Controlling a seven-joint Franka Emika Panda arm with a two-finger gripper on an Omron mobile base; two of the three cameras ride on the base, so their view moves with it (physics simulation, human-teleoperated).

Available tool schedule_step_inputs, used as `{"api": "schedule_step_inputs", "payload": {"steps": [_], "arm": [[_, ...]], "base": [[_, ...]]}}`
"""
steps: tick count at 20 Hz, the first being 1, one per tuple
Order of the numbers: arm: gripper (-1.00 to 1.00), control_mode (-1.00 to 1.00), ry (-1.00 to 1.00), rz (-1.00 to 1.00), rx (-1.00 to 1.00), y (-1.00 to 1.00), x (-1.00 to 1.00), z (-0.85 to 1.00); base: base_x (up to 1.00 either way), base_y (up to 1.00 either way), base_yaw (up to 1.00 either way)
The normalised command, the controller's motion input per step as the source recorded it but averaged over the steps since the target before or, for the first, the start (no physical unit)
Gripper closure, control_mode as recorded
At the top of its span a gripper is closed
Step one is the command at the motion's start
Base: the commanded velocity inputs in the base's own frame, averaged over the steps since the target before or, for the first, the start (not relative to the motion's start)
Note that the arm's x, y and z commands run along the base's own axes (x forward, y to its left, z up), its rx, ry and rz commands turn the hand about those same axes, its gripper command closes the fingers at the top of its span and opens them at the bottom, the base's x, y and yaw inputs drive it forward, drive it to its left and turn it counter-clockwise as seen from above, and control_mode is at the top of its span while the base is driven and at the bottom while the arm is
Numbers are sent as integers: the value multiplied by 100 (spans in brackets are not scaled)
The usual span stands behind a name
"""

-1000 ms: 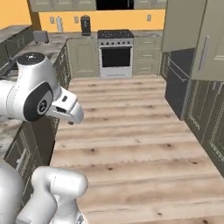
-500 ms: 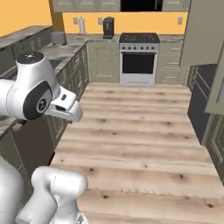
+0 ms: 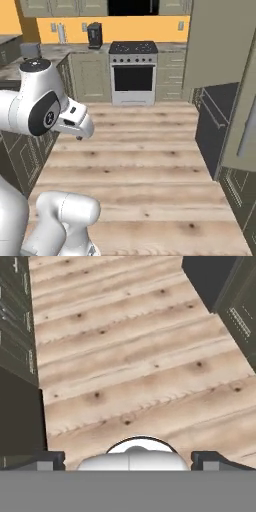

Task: Move the syrup bottle and condiment bottle from the cabinet to the dining counter.

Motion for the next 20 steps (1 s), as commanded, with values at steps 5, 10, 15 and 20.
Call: {"api": "schedule_step_inputs", "payload": {"steps": [5,10,15,20], "arm": [[-100,100,0,0,0,0,0,0],[-100,100,0,0,0,0,0,0],[-100,100,0,0,0,0,0,0],[-100,100,0,0,0,0,0,0]], "base": [[51,-3,-70],[38,0,-76],[42,0,-74],[48,2,-72]]}}
